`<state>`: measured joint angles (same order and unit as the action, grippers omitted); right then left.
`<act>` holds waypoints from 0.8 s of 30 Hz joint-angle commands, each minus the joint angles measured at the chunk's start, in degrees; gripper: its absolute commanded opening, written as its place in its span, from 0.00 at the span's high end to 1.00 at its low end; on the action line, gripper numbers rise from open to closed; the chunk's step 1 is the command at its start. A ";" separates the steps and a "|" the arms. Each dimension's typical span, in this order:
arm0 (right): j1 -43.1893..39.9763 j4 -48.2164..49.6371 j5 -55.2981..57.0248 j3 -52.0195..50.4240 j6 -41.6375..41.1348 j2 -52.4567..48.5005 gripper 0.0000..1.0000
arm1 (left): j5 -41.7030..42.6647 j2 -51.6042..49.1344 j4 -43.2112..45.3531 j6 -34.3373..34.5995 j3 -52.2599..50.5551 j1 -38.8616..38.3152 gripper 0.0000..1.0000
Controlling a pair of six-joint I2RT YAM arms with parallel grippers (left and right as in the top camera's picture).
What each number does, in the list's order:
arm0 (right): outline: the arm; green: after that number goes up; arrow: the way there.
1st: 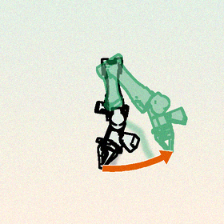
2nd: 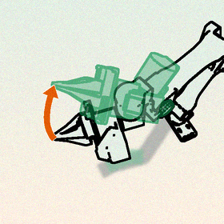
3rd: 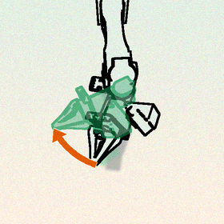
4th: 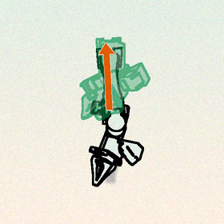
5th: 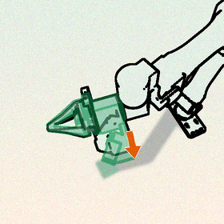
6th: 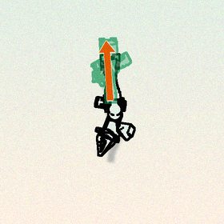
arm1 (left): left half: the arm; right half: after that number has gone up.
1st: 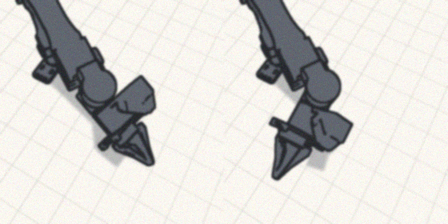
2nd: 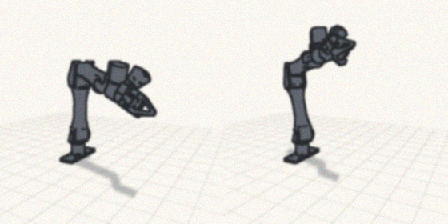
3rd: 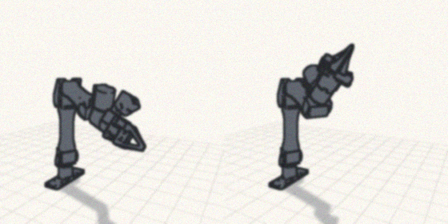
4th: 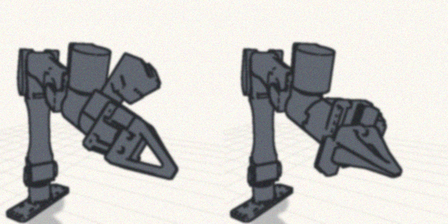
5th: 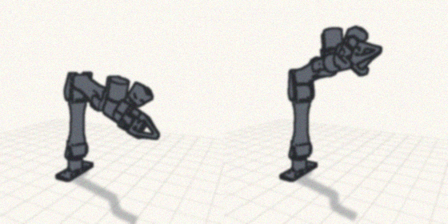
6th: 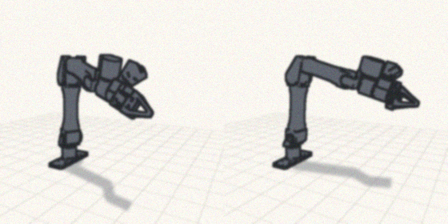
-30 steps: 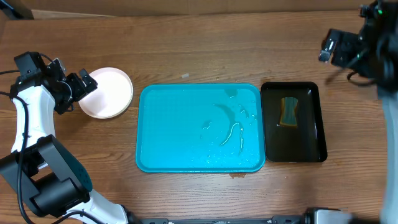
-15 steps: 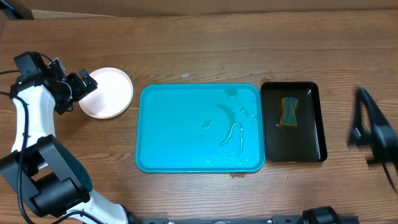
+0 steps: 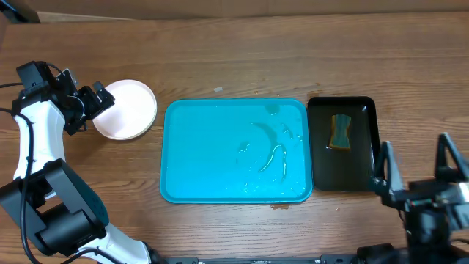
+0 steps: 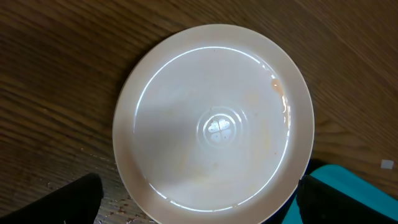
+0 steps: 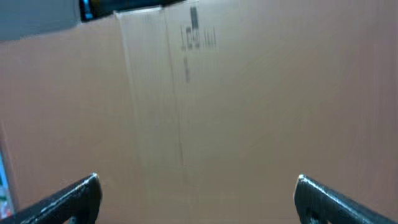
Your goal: Clean dirty plates on tray and stack at the side
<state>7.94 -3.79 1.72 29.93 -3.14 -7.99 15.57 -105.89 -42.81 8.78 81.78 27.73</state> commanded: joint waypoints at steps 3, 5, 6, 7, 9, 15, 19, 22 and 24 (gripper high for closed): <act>-0.26 13.60 -1.49 -16.26 -1.86 6.03 0.00 | -0.13 0.24 0.00 -0.90 0.35 -0.37 0.00; -0.28 14.53 -1.86 -19.39 -1.86 7.93 0.00 | -0.13 0.24 0.00 -0.90 0.35 -0.37 0.00; -0.33 15.45 -1.84 -20.57 -2.05 7.82 0.00 | -0.13 0.24 -0.02 -0.87 0.35 -0.37 0.00; -0.35 15.50 -1.84 -21.31 -2.05 7.80 0.00 | -0.13 0.24 0.00 -0.87 0.35 -0.37 0.00; -0.39 15.26 -1.79 -22.60 -2.05 7.82 0.00 | -0.13 0.24 0.00 -0.90 0.35 -0.37 0.00; -0.96 14.16 -1.81 -26.45 -2.60 7.82 0.00 | -0.13 0.24 0.00 -0.90 0.35 -0.37 0.00; -0.96 10.47 -1.84 -28.20 -2.69 7.82 0.00 | -0.13 0.24 0.00 -0.90 0.35 -0.37 0.00; -0.96 8.39 -1.79 -29.55 -2.67 7.82 0.00 | -0.13 0.26 0.00 -0.90 0.35 -0.37 0.00; -0.96 5.18 -1.79 -29.49 -2.62 7.82 0.00 | -0.13 0.24 0.00 -0.90 0.35 -0.37 0.00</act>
<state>7.16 3.51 0.19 1.19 -5.37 -0.84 15.57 -105.89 -42.81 8.78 81.78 27.73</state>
